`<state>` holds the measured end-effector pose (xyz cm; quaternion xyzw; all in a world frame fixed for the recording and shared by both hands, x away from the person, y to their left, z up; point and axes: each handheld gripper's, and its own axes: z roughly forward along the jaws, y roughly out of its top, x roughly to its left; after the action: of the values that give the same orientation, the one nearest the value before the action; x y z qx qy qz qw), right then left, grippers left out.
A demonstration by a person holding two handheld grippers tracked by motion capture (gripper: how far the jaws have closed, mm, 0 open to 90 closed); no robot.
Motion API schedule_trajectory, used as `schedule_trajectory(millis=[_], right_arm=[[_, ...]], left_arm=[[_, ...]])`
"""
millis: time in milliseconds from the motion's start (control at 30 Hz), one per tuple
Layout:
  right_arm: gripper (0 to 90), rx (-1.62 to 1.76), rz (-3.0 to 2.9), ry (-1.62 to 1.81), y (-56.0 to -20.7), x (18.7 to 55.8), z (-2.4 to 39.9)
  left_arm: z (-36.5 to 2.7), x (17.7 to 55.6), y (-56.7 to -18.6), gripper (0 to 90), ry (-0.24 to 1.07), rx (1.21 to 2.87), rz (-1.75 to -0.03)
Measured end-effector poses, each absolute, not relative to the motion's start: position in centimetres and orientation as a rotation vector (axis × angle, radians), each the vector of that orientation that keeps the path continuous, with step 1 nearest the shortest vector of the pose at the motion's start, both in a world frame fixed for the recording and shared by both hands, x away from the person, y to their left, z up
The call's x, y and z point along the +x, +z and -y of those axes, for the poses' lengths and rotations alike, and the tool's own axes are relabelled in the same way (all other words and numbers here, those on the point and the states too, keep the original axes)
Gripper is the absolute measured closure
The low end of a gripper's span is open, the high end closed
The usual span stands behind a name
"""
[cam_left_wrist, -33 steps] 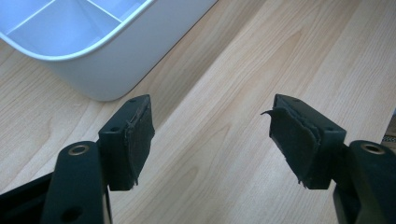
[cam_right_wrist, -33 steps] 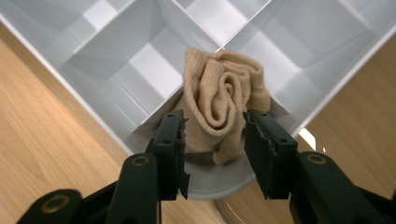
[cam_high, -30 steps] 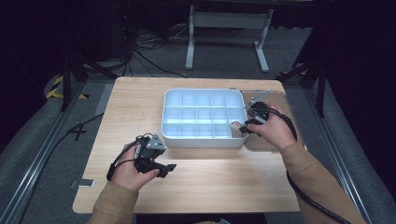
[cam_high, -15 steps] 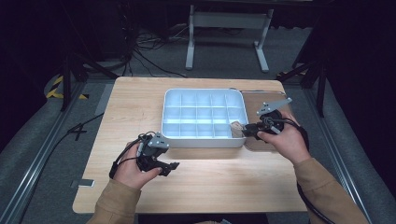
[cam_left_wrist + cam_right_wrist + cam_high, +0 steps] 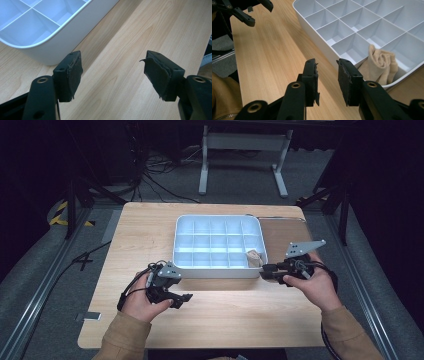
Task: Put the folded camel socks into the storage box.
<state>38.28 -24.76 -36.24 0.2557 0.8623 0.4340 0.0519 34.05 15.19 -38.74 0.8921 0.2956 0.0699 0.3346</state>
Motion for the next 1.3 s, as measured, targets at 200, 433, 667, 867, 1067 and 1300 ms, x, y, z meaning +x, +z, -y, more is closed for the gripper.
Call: schedule_trajectory(millis=[200, 433, 667, 867, 1067, 1300], right_arm=[[66.2, 0.777, -2.626, 1.320, -38.1, 37.1, 24.4], [63.7, 0.751, -2.653, 1.276, -39.2, 36.7, 24.0], [62.5, 0.711, -2.675, 1.286, -40.8, 36.4, 23.5], [61.9, 0.691, -2.694, 1.254, -44.2, 36.3, 23.3], [59.1, 0.670, -2.728, 1.195, -45.7, 36.0, 23.0], [55.7, 0.603, -2.747, 1.186, -46.4, 35.1, 21.7]], left_arm=[[-15.1, 34.2, -38.8, 31.5, 0.186, 2.334, -0.766], [-15.1, 34.1, -39.1, 31.5, 0.168, 2.346, -0.776], [-14.7, 34.3, -39.7, 31.6, 0.150, 2.371, -0.769], [-14.5, 34.4, -40.5, 31.9, 0.127, 2.407, -0.769], [-14.4, 34.6, -41.2, 31.7, 0.109, 2.422, -0.781], [-14.6, 34.5, -41.5, 31.5, 0.112, 2.442, -0.774]])
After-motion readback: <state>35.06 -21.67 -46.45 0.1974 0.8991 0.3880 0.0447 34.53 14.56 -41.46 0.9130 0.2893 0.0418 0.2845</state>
